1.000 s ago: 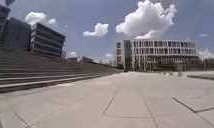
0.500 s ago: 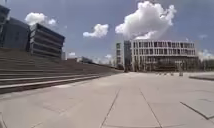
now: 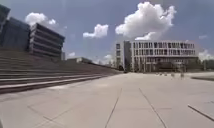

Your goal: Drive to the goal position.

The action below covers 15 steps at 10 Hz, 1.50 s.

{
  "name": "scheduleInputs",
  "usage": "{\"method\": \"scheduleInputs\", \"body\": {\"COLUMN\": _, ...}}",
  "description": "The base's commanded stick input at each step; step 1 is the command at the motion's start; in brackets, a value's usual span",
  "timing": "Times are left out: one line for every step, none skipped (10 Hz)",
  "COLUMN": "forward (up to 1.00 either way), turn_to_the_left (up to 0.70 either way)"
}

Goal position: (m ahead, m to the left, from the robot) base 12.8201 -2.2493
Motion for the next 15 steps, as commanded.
{"method": "scheduleInputs", "body": {"forward": 0.70, "turn_to_the_left": 0.00}}
{"method": "scheduleInputs", "body": {"forward": 0.70, "turn_to_the_left": 0.00}}
{"method": "scheduleInputs", "body": {"forward": 0.70, "turn_to_the_left": 0.00}}
{"method": "scheduleInputs", "body": {"forward": 0.70, "turn_to_the_left": 0.00}}
{"method": "scheduleInputs", "body": {"forward": 0.70, "turn_to_the_left": 0.00}}
{"method": "scheduleInputs", "body": {"forward": 0.70, "turn_to_the_left": 0.00}}
{"method": "scheduleInputs", "body": {"forward": 0.70, "turn_to_the_left": 0.00}}
{"method": "scheduleInputs", "body": {"forward": 0.70, "turn_to_the_left": 0.00}}
{"method": "scheduleInputs", "body": {"forward": 0.70, "turn_to_the_left": 0.00}}
{"method": "scheduleInputs", "body": {"forward": 0.70, "turn_to_the_left": 0.00}}
{"method": "scheduleInputs", "body": {"forward": 0.70, "turn_to_the_left": 0.00}}
{"method": "scheduleInputs", "body": {"forward": 0.70, "turn_to_the_left": 0.00}}
{"method": "scheduleInputs", "body": {"forward": 0.70, "turn_to_the_left": 0.00}}
{"method": "scheduleInputs", "body": {"forward": 0.70, "turn_to_the_left": 0.00}}
{"method": "scheduleInputs", "body": {"forward": 0.70, "turn_to_the_left": 0.00}}
